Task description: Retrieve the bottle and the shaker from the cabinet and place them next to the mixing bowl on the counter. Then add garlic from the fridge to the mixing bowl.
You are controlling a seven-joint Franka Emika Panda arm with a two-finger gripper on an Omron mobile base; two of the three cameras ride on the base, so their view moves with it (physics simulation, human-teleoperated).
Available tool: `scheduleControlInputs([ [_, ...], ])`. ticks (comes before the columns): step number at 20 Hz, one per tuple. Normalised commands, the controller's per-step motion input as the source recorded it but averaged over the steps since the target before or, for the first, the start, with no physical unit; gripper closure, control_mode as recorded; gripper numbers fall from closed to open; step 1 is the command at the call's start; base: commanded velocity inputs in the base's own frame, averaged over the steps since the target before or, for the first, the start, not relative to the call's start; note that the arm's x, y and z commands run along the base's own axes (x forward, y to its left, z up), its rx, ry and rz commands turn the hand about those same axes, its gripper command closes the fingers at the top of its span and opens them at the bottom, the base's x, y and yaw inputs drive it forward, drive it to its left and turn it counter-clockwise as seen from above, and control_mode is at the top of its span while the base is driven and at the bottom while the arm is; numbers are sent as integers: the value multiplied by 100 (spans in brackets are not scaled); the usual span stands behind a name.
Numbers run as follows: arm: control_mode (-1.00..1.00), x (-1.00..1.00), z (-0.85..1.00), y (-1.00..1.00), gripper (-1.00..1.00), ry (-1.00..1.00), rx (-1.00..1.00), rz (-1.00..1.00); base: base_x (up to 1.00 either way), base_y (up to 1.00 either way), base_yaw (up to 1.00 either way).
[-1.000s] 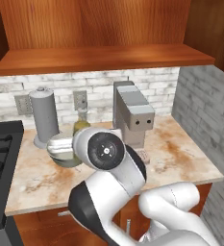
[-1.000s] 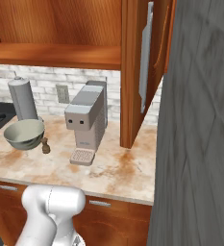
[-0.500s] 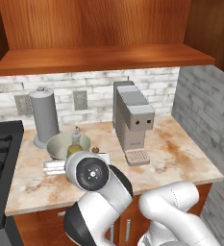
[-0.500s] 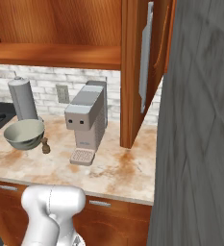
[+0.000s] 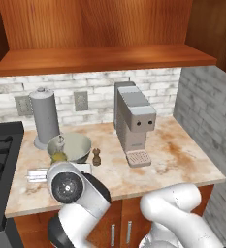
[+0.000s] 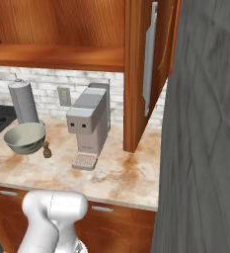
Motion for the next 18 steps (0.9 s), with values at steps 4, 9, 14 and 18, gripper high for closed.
scheduleControlInputs([
  [4, -100, 50, 0, 39, 100, 4, -5, -14, 0, 0, 0],
  [9, -100, 34, 0, 1, 100, 0, 0, -12, 0, 0, 0],
  [14, -100, 16, -8, 0, 100, 0, 0, -12, 0, 0, 0],
  [18, -100, 8, -6, 0, 100, 0, 0, -8, 0, 0, 0],
])
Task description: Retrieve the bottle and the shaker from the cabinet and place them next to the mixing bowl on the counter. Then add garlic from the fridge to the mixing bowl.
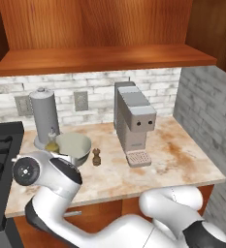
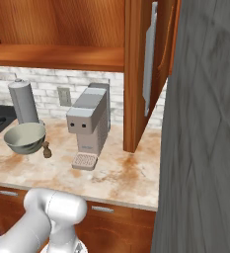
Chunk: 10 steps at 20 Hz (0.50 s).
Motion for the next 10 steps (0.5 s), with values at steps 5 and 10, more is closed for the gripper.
scheduleControlInputs([
  [5, -100, 19, -1, 0, 100, 0, 0, -6, 0, 0, 0],
  [10, -100, 40, -6, 0, 100, 0, 0, -6, 0, 0, 0],
])
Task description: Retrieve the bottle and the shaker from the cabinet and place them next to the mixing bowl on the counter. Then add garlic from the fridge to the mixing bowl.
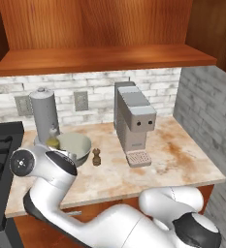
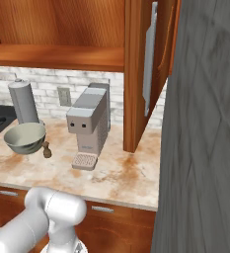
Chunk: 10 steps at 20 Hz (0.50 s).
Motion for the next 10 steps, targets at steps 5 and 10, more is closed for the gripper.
scheduleControlInputs([
  [5, -100, 36, -7, 0, 100, 1, 0, -5, 0, 0, 0],
  [10, -100, 16, 0, 0, 100, 0, 0, -1, 0, 0, 0],
])
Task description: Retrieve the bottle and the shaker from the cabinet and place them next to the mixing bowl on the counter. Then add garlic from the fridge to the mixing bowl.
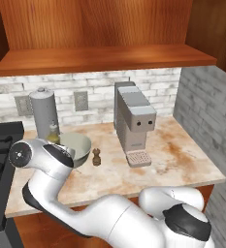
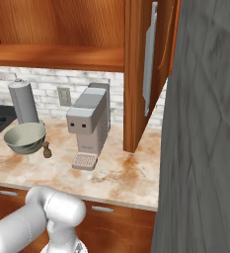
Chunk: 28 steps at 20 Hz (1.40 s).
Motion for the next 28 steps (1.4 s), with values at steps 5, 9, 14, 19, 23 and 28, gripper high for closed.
scheduleControlInputs([
  [5, -100, 11, -31, 0, 100, 2, 0, 0, 0, 0, 0],
  [9, -100, 14, -50, 0, 100, 4, 0, 0, 0, 0, 0],
  [14, -100, 18, -32, 1, 100, 0, 0, 0, 0, 0, 0],
  [19, -100, 1, -10, 32, 100, 0, 0, 0, 0, 0, 0],
  [23, -100, 3, -20, 29, 100, 0, -1, 0, 0, 0, 0],
  [28, -100, 10, -22, 19, 100, 0, -3, 0, 0, 0, 0],
])
